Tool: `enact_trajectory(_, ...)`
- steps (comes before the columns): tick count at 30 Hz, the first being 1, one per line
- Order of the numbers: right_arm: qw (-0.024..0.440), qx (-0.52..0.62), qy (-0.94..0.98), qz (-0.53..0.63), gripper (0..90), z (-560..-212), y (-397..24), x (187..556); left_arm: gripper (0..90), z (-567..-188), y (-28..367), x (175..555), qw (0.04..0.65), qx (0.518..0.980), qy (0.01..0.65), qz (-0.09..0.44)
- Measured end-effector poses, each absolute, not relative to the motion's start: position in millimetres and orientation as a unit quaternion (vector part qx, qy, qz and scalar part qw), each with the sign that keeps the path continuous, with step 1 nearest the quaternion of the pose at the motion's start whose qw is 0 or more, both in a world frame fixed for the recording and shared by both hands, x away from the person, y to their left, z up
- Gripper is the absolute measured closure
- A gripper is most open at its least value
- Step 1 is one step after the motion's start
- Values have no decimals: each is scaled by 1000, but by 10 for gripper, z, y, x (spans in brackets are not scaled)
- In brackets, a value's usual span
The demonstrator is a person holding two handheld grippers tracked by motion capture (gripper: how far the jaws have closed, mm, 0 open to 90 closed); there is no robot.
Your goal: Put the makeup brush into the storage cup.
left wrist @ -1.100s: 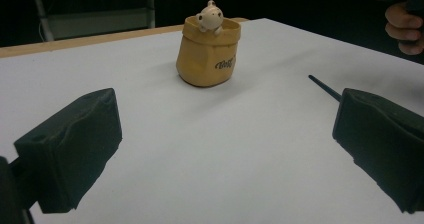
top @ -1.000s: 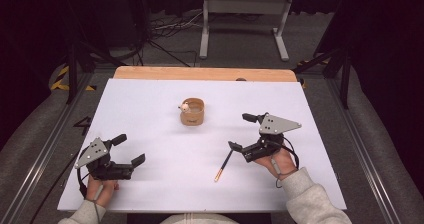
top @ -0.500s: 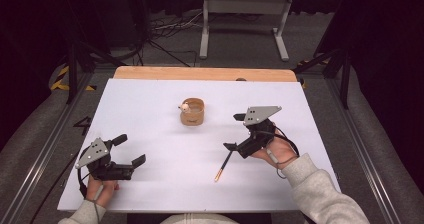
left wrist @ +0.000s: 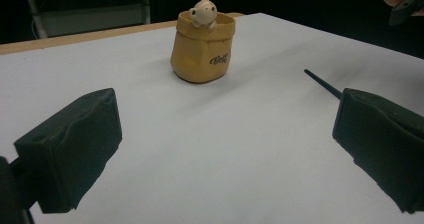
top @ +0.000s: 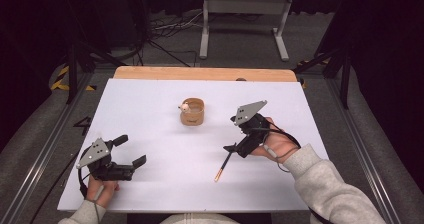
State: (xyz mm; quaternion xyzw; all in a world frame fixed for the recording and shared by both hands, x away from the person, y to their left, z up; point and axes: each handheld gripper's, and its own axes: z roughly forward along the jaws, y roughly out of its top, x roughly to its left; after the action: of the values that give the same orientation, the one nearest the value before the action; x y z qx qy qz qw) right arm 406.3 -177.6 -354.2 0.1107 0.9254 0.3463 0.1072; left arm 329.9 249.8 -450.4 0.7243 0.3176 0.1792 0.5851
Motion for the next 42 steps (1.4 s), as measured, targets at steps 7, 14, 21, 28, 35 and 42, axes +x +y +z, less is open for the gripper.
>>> enact_trajectory(7, 88, 107, 938, 317, 32, -3506, -1690, 4112, 2, -4510, 2487, 3305, 583, 728, 317, 174)
enact_trajectory(14, 70, 100, 949, 290, 32, -3512, -1621, 4145, 2, -4516, 2473, 3312, 578, 734, 314, 168)
enact_trajectory(21, 57, 95, 957, 269, 33, -3558, -1565, 4169, 2, -4524, 2443, 3325, 566, 745, 314, 165)
enact_trajectory(28, 47, 88, 964, 248, 33, -3637, -1520, 4191, 3, -4522, 2444, 3319, 565, 745, 313, 167)
enact_trajectory(35, 36, 79, 968, 235, 33, -3740, -1472, 4191, 2, -4514, 2458, 3330, 564, 741, 324, 168)
enact_trajectory(42, 21, 76, 975, 208, 34, -3898, -1415, 4170, 3, -4463, 2432, 3300, 539, 748, 328, 205)
